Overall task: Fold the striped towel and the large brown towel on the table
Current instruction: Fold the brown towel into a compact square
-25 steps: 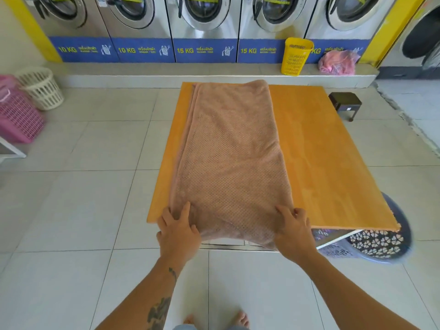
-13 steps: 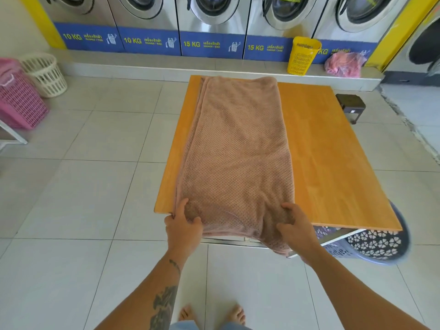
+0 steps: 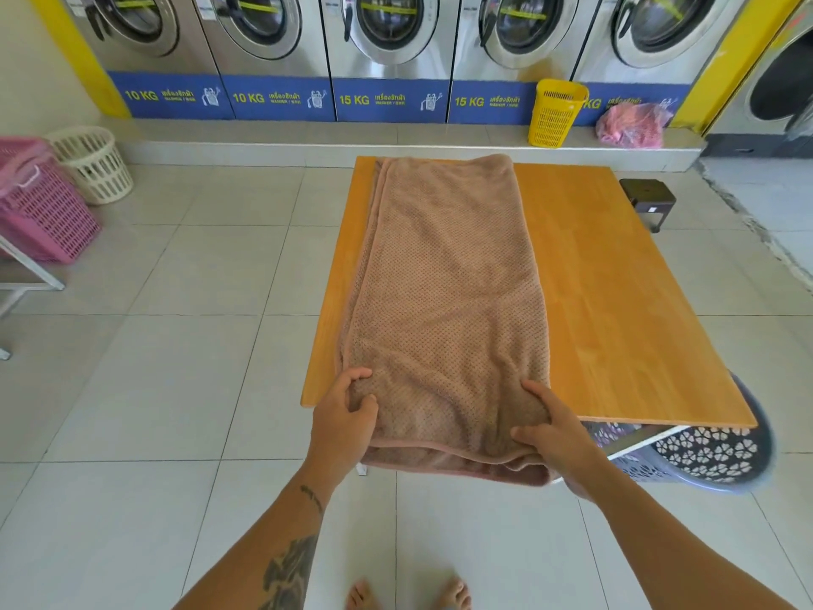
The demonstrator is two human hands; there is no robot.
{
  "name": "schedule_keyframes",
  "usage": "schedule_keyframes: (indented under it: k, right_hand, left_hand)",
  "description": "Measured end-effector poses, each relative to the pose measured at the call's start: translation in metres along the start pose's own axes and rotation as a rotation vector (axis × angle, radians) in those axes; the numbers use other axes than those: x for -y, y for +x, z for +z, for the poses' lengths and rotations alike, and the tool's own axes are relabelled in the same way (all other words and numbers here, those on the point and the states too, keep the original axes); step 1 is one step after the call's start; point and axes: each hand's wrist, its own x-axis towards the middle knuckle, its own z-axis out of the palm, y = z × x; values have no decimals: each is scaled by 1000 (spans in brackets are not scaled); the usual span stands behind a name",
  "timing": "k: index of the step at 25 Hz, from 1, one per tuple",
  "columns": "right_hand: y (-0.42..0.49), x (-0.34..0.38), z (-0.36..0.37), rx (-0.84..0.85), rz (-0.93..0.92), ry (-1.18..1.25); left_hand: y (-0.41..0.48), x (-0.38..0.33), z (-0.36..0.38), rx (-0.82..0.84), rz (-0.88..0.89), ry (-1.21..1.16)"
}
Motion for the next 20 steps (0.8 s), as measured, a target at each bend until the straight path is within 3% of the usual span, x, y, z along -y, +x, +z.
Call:
schedule_keyframes:
  k: [2, 6, 9, 12, 14, 16, 18, 20]
  right_hand:
    - [-3, 9, 2, -35, -40, -99]
    - [-4, 31, -9, -316, -369, -730]
    - [-5, 45, -23, -367, -542, -813]
    - [-6, 59, -36, -244, -559, -820]
    - [-9, 69, -41, -162, -514, -726]
    - [-11, 78, -47, -86, -406, -435]
    - [-12, 87, -55, 69, -268, -59]
    - [-12, 97, -65, 203, -195, 167]
  left_hand:
    - [-1, -3, -4, 58, 53, 41]
    - [-1, -8, -6, 102, 140, 207]
    - [-3, -23, -12, -47, 177, 332]
    - [3, -49, -21, 70, 193, 260]
    - [10, -69, -28, 179, 36, -4]
    - [13, -83, -34, 240, -151, -300]
    - [14, -91, -41, 279, -129, -342]
    - [14, -94, -41, 293, 8, -260]
